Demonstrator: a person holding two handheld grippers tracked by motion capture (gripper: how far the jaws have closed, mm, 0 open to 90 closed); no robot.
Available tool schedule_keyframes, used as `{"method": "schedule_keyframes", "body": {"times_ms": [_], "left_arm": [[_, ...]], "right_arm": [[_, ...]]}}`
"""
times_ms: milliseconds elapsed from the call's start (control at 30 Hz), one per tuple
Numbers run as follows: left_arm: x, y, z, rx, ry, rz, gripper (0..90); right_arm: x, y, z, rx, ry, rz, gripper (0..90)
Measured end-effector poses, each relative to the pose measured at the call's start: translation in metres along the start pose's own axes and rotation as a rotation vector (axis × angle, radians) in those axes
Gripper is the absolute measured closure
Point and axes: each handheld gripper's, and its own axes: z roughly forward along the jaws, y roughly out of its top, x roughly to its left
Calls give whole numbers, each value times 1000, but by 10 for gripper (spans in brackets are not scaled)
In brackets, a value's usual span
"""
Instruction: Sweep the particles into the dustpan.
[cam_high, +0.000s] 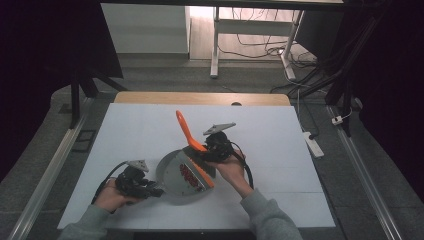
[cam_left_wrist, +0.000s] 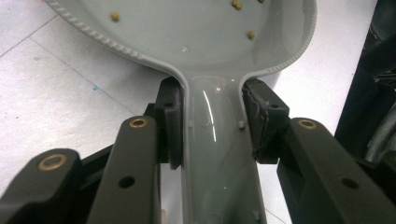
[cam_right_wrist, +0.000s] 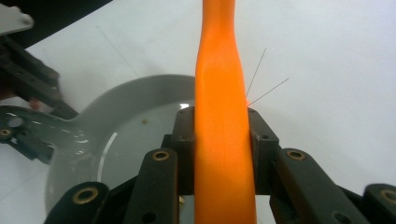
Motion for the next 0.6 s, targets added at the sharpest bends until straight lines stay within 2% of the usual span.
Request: {"method": "schedule_keyframes", "body": {"times_ms": [133,400,600], "left_arm": [[0,-1,0,-6,0,-1,618],[0,-1,0,-16,7,-7,618],[0,-2,-2,-35,13,-10,618]], "right_arm": [[-10,-5,-11,-14,-14,15,705],[-24,-17,-31,-45,9,54,705],[-31,-23,-41,-48,-3,66,705]]}}
